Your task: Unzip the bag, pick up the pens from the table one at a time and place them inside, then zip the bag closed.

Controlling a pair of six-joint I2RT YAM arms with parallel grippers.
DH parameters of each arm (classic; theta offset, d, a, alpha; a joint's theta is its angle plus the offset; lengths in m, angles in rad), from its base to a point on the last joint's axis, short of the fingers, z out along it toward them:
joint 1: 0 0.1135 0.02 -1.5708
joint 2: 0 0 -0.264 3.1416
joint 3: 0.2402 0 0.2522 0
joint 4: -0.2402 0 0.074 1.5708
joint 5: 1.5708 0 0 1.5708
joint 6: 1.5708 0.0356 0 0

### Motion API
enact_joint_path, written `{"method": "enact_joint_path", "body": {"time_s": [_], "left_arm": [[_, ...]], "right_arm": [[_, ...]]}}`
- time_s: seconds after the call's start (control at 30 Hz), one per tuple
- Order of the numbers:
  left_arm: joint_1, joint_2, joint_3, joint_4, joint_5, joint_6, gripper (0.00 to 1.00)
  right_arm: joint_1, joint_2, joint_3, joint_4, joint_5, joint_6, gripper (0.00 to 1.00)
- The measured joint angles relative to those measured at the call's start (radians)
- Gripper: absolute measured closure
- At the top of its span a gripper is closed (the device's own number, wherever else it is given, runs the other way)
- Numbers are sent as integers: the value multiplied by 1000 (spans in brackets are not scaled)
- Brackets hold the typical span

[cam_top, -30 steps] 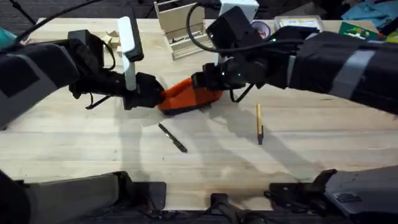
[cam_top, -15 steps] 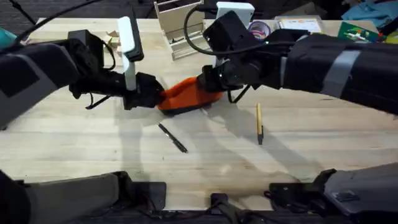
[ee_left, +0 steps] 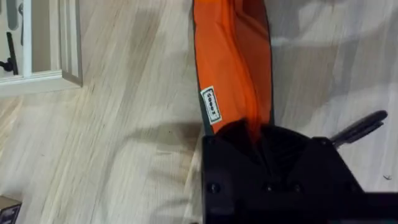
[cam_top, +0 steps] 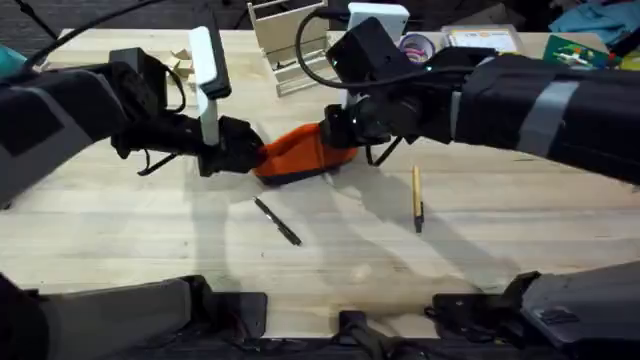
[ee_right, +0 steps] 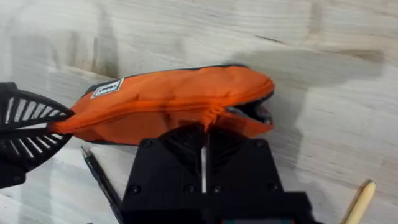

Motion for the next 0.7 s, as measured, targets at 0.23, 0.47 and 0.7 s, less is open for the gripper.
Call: {"method": "enact_joint_path", "body": {"time_s": [0.23, 0.47, 0.7], "left_arm": [[0, 0, 0, 0, 0, 0, 959], [0, 0, 0, 0, 0, 0, 959], [0, 0, 0, -1, 0, 0, 959]], "right_arm": [[34, 0, 0, 53, 0, -24, 968], [117, 0, 0, 138, 0, -46, 969], [162, 0, 0, 194, -49, -64, 969]]}}
